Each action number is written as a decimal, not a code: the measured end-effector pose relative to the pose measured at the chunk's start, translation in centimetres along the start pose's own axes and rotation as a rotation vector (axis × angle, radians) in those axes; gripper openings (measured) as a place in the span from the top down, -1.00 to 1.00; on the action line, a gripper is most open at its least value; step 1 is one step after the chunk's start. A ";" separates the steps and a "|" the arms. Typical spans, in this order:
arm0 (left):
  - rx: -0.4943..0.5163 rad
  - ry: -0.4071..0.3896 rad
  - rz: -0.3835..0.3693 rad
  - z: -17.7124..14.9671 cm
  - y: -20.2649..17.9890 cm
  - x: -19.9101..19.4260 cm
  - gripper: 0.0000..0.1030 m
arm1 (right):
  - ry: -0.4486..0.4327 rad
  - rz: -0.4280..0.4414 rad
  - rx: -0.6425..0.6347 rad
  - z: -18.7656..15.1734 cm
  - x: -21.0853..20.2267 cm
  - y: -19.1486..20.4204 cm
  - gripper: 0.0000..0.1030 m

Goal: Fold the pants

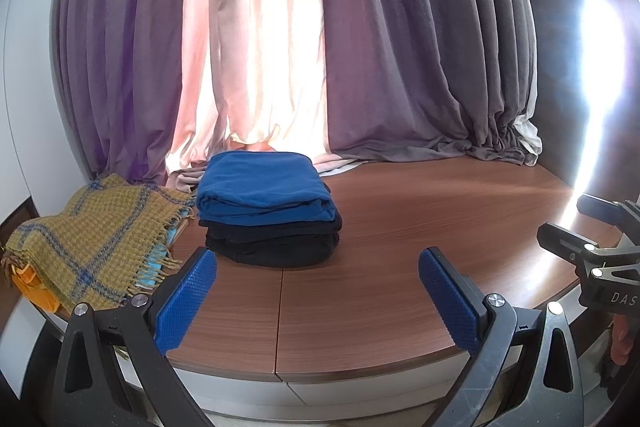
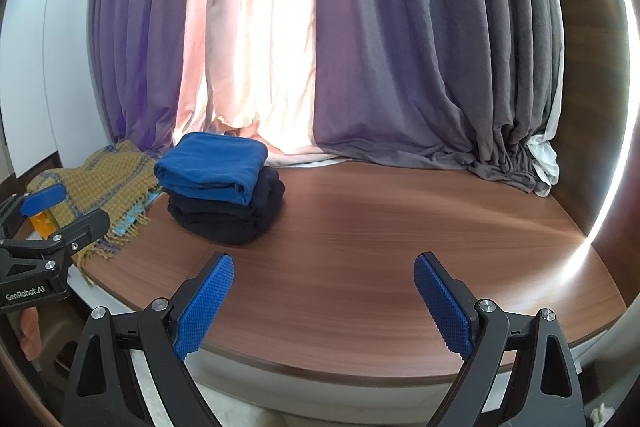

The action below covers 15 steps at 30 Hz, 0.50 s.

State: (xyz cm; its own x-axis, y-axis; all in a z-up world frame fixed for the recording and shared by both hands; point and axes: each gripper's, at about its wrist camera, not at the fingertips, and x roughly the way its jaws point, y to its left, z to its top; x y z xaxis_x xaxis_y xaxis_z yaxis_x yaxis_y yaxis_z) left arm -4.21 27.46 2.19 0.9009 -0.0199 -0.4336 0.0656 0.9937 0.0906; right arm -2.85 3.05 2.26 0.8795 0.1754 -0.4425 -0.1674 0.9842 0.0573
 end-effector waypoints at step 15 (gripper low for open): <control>0.025 -0.016 0.011 -0.1 -0.5 -0.1 -1.00 | 0.001 0.005 -0.007 -0.1 -0.1 -0.5 -0.80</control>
State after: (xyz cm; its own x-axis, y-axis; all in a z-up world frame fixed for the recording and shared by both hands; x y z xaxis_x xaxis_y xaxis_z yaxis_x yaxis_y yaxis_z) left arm -4.37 26.95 2.08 0.9085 -0.0111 -0.4178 0.0662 0.9908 0.1177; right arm -2.94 2.51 2.20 0.8780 0.1806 -0.4432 -0.1752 0.9831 0.0535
